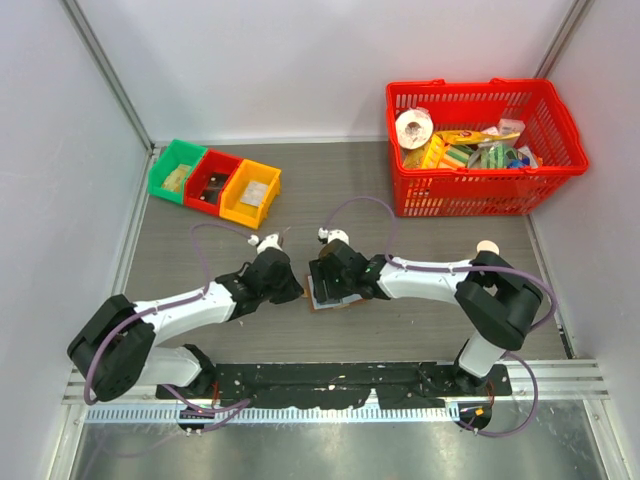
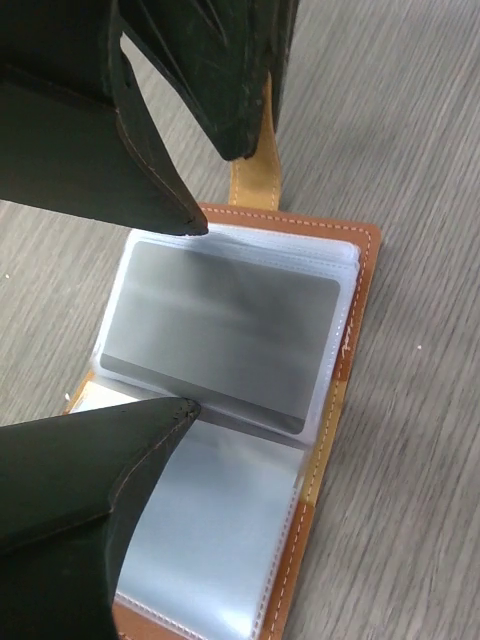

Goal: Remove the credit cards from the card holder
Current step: Remove the credit card from the card holder.

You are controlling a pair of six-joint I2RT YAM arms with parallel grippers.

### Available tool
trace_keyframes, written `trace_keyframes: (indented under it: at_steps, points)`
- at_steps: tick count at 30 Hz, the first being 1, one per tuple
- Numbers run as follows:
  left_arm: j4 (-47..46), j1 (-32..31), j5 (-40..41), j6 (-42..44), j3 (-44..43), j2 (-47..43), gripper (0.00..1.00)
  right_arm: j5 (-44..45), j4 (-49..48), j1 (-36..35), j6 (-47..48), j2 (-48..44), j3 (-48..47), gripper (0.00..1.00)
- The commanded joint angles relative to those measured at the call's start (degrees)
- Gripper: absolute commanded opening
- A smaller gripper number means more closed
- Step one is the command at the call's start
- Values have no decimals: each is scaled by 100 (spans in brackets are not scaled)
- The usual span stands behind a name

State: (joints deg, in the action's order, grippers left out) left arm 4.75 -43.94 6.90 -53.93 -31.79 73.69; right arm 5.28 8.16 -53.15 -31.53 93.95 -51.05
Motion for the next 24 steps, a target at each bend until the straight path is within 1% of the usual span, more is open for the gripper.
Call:
trace_keyframes:
  at_steps: [1,9,13,19,24]
  points:
    - [-256,-44,110,-118,15,-171,0,632,492,-152,77,211,-388,70]
    - [-300,-79,93,-109,33,-127,0,913,853,-231,173,431,-582,70]
    - [-291,-71,128,-100,103,-188,0,1019,985,-231,200,326,-599,68]
    - [-247,-79,163,-38,208,-180,0,1133,1170,-214,331,54,-608,68]
    - [-300,-71,163,-47,349,-153,0,1002,1232,-109,463,-140,-573,68]
